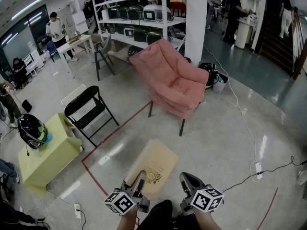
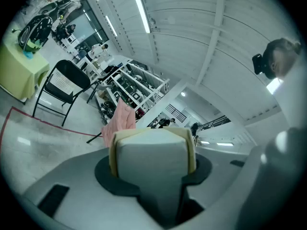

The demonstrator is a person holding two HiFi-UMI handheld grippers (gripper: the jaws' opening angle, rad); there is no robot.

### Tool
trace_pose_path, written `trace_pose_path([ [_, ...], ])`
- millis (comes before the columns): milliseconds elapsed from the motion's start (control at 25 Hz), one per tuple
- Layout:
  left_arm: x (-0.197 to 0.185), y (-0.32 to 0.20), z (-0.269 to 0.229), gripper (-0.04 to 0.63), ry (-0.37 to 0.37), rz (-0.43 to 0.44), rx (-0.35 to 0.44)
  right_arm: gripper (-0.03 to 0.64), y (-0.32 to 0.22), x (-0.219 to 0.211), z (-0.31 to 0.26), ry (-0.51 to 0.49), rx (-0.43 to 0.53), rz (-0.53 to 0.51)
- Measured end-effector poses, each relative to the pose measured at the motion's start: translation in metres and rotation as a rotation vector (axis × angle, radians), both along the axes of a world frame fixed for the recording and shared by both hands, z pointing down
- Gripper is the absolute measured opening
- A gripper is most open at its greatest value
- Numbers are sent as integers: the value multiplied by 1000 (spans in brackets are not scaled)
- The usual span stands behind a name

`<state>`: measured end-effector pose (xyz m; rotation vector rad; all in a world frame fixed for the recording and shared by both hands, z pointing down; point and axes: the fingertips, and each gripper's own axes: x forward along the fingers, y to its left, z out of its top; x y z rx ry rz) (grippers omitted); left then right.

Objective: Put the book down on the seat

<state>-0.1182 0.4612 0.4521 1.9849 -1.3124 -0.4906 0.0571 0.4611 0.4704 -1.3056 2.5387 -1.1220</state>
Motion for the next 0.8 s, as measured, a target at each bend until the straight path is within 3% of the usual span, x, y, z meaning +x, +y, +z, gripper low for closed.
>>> trace_pose_path([
  [400, 1, 8, 4, 219, -9, 44, 14, 12, 12, -17, 4, 5, 11, -1],
  [800, -1, 11, 0, 219, 28, 34, -7, 14, 7, -15, -16, -22, 64, 66],
])
